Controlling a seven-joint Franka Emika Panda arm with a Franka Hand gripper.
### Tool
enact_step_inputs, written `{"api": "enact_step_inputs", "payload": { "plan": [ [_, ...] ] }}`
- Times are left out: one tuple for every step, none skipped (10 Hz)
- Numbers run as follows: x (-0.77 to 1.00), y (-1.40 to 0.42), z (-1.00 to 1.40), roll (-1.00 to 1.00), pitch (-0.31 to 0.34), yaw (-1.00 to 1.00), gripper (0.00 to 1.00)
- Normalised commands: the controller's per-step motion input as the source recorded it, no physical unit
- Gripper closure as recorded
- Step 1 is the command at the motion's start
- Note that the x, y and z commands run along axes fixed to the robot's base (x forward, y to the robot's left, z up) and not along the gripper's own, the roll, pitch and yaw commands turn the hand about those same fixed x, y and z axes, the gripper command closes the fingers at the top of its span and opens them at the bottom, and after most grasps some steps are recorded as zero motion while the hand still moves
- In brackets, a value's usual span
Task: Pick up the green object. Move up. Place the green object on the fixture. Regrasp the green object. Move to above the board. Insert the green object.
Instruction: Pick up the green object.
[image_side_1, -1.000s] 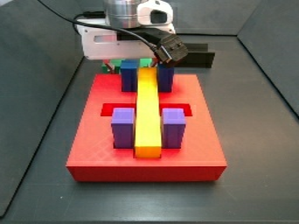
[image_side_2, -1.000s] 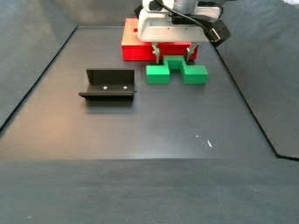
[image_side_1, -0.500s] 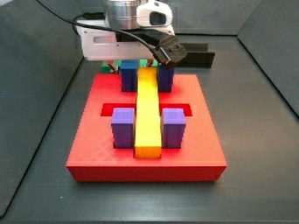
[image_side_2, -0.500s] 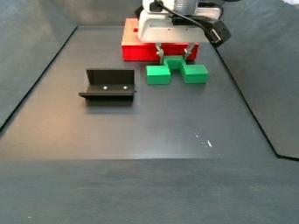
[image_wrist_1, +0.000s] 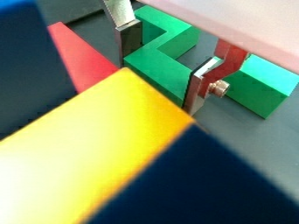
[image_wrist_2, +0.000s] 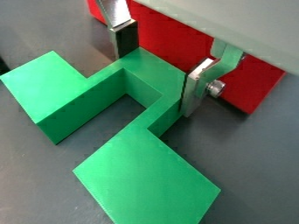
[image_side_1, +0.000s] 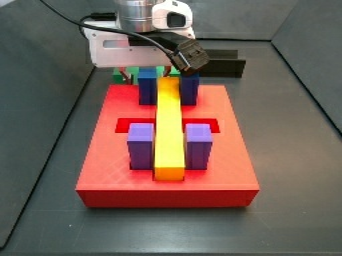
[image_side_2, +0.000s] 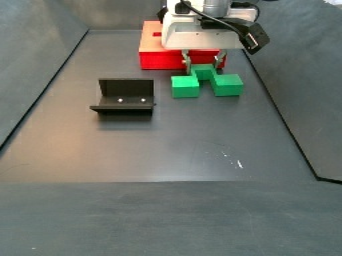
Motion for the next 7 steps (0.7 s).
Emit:
{"api": "enact_step_inputs", "payload": {
  "plan": [
    [0.00,0.00,0.00,0.00,0.000,0.00,1.00],
    [0.00,0.00,0.00,0.00,0.000,0.00,1.00],
    [0.00,0.00,0.00,0.00,0.000,0.00,1.00],
    [0.00,0.00,0.00,0.00,0.000,0.00,1.00],
    [0.00,0.00,0.00,0.00,0.000,0.00,1.00],
    [0.00,0.00,0.00,0.00,0.000,0.00,1.00],
    [0.00,0.00,0.00,0.00,0.000,0.00,1.00]
  ]
}}
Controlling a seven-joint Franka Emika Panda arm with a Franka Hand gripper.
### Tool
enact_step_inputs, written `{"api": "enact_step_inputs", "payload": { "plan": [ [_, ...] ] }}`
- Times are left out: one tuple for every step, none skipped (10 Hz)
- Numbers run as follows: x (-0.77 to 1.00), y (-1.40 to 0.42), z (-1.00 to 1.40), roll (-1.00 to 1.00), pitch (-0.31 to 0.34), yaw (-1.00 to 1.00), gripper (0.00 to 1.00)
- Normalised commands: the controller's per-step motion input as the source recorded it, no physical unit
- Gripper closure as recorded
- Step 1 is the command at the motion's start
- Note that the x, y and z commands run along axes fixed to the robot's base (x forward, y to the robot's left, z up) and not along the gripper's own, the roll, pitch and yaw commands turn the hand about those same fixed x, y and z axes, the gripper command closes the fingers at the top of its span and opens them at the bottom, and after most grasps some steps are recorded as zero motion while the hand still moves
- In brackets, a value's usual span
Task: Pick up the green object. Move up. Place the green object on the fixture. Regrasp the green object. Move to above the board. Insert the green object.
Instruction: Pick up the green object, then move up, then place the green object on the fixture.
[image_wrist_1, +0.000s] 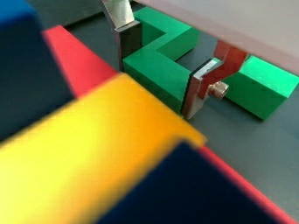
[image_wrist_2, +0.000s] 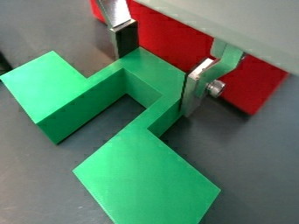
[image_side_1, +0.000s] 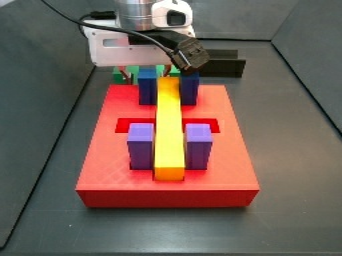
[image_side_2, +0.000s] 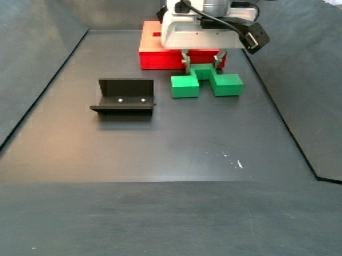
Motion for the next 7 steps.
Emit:
{"api": "enact_step_inputs", "payload": {
  "plan": [
    [0.00,0.00,0.00,0.00,0.000,0.00,1.00],
    [0.00,0.00,0.83,0.00,0.000,0.00,1.00],
    [-0.06,-0.05,0.82,-0.01,0.019,0.03,1.00],
    [-0.11,-0.04,0.61,-0.01,0.038,0.04,1.00],
    [-0.07,-0.02,0.31,-0.01,0.008,0.03,1.00],
    [0.00,0.00,0.00,0.00,-0.006,0.00,1.00],
    [0.06,0.00,-0.04,-0.02,-0.100,-0.01,1.00]
  ]
}}
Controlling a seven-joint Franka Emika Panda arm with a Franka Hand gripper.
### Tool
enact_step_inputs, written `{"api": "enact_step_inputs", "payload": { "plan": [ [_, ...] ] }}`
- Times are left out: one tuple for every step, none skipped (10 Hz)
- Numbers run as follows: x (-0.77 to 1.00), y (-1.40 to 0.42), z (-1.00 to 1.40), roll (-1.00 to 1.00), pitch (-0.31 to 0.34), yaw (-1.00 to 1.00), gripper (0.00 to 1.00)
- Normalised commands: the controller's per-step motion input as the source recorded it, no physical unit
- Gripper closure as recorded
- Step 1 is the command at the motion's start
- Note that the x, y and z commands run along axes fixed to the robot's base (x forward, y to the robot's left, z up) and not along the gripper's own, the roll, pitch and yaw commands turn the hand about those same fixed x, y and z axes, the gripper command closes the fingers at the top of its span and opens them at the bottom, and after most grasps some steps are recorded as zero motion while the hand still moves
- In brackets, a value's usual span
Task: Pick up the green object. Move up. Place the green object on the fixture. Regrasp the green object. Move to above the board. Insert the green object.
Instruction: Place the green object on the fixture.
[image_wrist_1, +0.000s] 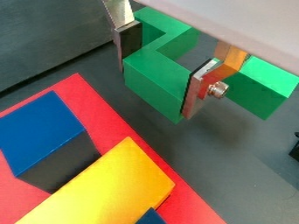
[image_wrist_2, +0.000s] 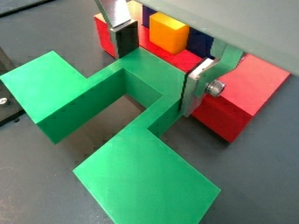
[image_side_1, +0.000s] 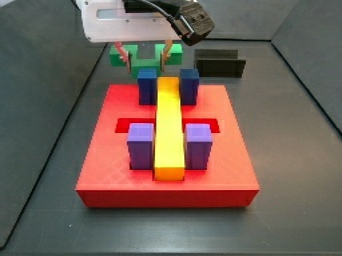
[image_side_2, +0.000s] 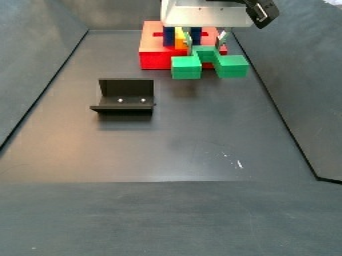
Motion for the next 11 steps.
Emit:
{"api": "enact_step_inputs", "payload": {
  "plan": [
    [0.00,0.02,-0.08,-0.03,-0.089,-0.33,1.00],
    [0.23,0.49,0.09,-0.90,-0.366,-0.17,1.00],
    [0.46,0.38,0.23,-1.00,-0.334,-0.09,1.00],
    [0.47,0.30,0.24,-1.00,-0.294,-0.09,1.00],
    [0.54,0.24,0.23,-1.00,-0.209,-0.10,1.00],
    [0.60,0.21,0.30,-1.00,-0.051,-0.10,1.00],
    [0.60,0.16,0.35,-1.00,0.066,-0.19,1.00],
    [0.60,0.10,0.31,-0.89,0.231,-0.28,1.00],
    [0.57,0.10,0.27,-0.84,0.300,-0.30,1.00],
    [0.60,0.01,0.30,-0.84,0.254,-0.39,1.00],
    [0.60,0.00,0.29,-0.83,0.231,-0.45,1.00]
  ]
}}
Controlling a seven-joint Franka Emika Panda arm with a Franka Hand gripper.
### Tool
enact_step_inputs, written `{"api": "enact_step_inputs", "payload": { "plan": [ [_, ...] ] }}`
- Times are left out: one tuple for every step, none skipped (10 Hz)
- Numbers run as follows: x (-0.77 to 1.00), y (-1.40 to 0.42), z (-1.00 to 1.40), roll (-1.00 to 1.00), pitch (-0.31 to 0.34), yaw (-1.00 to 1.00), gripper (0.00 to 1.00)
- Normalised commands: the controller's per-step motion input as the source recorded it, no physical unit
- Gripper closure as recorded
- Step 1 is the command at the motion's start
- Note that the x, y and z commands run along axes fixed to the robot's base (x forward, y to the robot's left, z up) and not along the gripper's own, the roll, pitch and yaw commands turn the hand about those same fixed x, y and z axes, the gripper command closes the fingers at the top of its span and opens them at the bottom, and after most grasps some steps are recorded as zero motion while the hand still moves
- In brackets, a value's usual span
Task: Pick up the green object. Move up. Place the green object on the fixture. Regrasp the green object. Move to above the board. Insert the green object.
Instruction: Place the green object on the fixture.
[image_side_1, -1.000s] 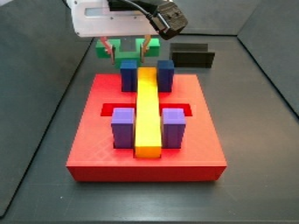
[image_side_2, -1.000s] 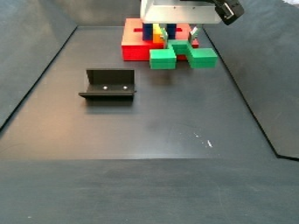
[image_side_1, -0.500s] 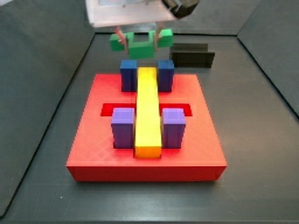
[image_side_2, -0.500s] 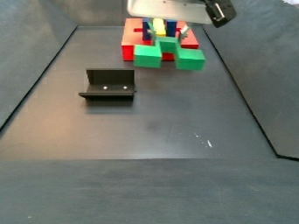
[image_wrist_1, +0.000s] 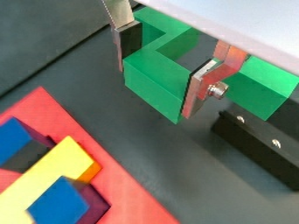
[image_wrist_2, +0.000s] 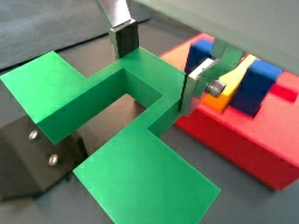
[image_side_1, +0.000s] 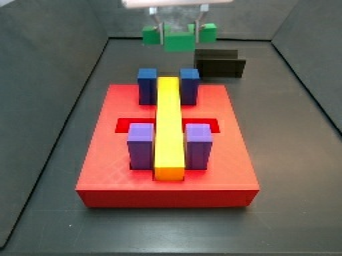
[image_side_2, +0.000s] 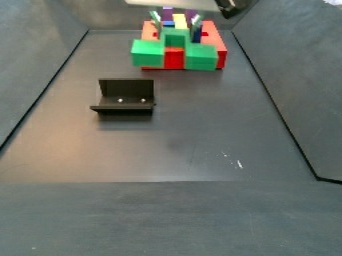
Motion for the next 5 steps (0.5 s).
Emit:
{"api": "enact_step_inputs", "payload": {
  "plan": [
    [0.60,0.00,0.29,-0.82,0.229,-0.44,1.00],
    [0.58,0.02,0.26,-0.79,0.266,-0.41,1.00],
    [0.58,0.04,0.25,-0.78,0.294,-0.39,1.00],
    [0.57,0.05,0.23,-0.76,0.309,-0.38,1.00],
    [0.57,0.06,0.21,-0.75,0.323,-0.37,1.00]
  ]
}}
